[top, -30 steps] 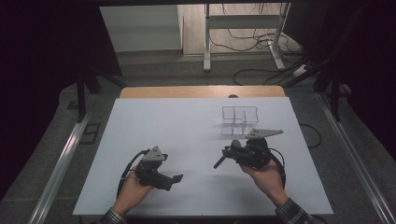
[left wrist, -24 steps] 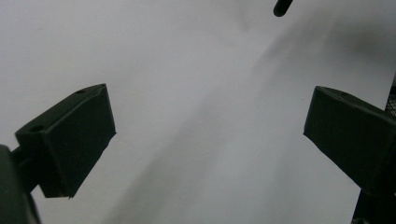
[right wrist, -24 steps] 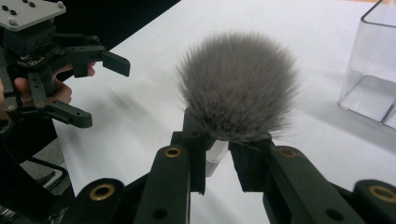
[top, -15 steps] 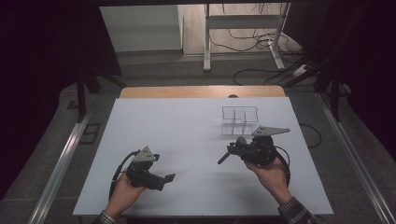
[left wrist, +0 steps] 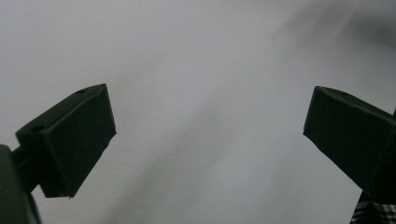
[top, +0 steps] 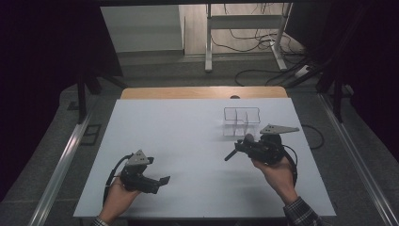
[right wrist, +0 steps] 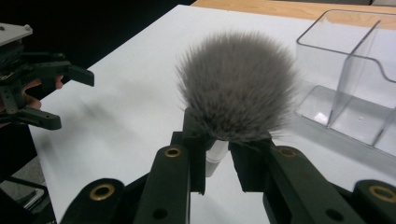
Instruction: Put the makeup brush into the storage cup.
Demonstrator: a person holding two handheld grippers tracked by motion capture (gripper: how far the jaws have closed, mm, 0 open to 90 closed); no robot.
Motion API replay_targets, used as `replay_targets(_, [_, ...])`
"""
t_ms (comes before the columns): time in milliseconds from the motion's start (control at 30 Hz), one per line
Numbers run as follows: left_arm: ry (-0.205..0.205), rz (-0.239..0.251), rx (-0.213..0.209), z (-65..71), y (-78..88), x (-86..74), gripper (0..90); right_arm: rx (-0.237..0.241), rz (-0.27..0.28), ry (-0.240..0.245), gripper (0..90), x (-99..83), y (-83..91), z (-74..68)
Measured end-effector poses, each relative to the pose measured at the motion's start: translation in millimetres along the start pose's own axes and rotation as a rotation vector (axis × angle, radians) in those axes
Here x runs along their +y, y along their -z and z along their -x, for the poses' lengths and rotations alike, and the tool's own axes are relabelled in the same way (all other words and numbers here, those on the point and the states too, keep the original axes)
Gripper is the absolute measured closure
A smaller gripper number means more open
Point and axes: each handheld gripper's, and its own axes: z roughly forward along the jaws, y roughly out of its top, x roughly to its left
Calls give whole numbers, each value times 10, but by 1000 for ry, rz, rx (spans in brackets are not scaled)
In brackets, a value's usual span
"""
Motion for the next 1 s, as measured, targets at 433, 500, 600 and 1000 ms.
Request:
replay_targets(433, [12,1,38,-30,95,-89,21,-26,22,-16,765,31,80,97])
replay_targets(500, [14,1,42,-37,109,-102,21,-29,22,-20,765,40,90,109])
replay_targets(600, [18,0,49,-47,130,-122,21,-33,30,-21,765,53,110,134])
replay_targets(1000, [37,5,78,-90,219,-202,21,-64,61,-39,765,98,210,276])
